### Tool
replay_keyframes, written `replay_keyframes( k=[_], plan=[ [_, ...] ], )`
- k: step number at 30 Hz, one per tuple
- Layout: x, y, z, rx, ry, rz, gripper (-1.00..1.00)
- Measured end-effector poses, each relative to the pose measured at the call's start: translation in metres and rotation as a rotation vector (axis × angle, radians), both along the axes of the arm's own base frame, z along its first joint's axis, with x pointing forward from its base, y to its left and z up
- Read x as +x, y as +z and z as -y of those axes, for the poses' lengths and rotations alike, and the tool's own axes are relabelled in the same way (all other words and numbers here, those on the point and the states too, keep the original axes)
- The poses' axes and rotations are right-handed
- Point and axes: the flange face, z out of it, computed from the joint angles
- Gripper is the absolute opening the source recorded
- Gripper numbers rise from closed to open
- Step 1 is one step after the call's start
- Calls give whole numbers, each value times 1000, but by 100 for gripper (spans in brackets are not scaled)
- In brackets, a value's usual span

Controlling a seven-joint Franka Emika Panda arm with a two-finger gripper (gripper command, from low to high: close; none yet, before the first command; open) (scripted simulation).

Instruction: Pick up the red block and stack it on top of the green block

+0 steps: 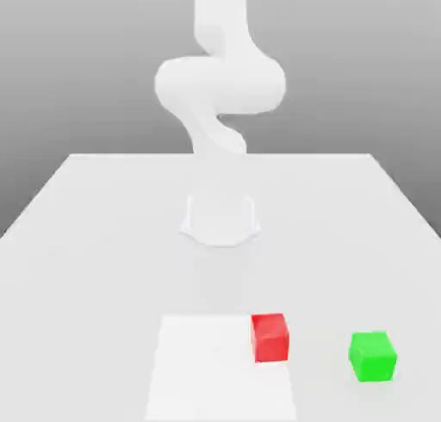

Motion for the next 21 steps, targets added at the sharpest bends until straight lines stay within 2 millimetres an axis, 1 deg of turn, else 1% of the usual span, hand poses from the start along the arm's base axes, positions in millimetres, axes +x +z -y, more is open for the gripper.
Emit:
replay_keyframes(
  k=[2, 4, 6, 9, 11, 13, 15, 17, 19, 21],
  plan=[
    [26, -49, -10, -13, 4, -79, 0],
    [44, -99, -18, -24, 10, -154, 0],
    [57, -149, -25, -32, 17, -228, 0],
    [64, -222, -35, -40, 29, -337, 0],
    [63, -270, -41, -42, 39, -409, 0],
    [56, -316, -46, -42, 49, -481, 0],
    [44, -360, -51, -39, 60, -552, 0],
    [27, -401, -57, -33, 74, -623, 0],
    [8, -437, -63, -28, 90, -688, 0],
    [3, -462, -64, -24, 91, -709, 0]
  ],
)
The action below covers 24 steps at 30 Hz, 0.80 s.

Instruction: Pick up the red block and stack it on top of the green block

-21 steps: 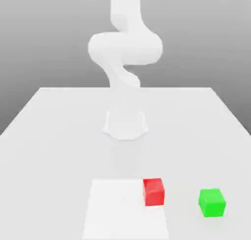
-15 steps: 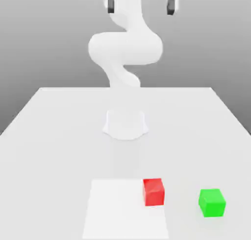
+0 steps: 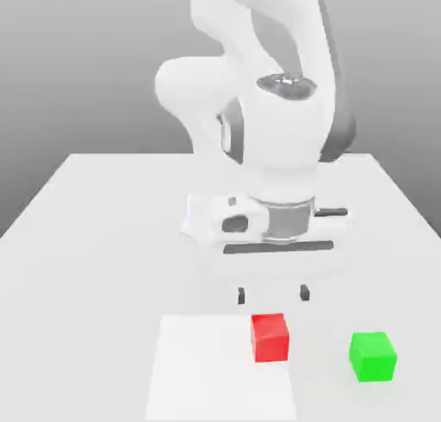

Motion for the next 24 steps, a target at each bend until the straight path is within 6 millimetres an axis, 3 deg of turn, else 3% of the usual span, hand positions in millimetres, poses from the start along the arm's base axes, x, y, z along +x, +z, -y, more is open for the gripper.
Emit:
replay_keyframes(
  k=[4, 5, 12, 18, 20, 24],
  plan=[
    [-2, -41, 0, 1, -2, -7, 0],
    [-3, -50, 1, 1, -2, -8, -100],
    [-3, -52, 1, 0, -2, -7, -100],
    [-3, 0, 0, 0, -1, -7, -100],
    [2, 13, -30, -1, 76, -9, -100],
    [13, 35, -118, -2, 276, -10, -100]
  ],
)
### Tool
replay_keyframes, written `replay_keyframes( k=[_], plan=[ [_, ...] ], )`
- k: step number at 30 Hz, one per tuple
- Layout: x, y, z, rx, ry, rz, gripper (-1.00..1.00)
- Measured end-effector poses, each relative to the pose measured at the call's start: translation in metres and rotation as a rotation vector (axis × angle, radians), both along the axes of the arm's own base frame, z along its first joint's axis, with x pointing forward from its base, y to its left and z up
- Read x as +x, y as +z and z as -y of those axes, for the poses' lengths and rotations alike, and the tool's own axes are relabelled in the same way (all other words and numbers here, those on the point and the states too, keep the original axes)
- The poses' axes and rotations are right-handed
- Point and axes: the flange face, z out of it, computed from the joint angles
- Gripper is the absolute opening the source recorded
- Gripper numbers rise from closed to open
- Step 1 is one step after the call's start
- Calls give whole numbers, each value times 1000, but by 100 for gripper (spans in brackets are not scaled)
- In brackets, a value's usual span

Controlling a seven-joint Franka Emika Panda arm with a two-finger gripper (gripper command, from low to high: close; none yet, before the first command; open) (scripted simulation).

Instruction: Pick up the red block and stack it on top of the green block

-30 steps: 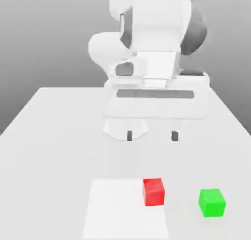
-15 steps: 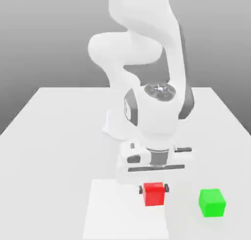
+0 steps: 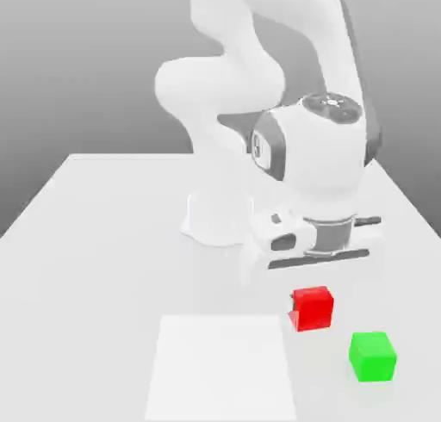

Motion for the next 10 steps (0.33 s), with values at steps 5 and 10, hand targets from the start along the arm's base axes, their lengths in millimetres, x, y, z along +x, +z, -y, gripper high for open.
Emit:
replay_keyframes(
  k=[5, 10],
  plan=[
    [8, -25, -33, 1, 63, 4, -100],
    [7, -47, -34, 1, 65, 3, 100]
  ],
)
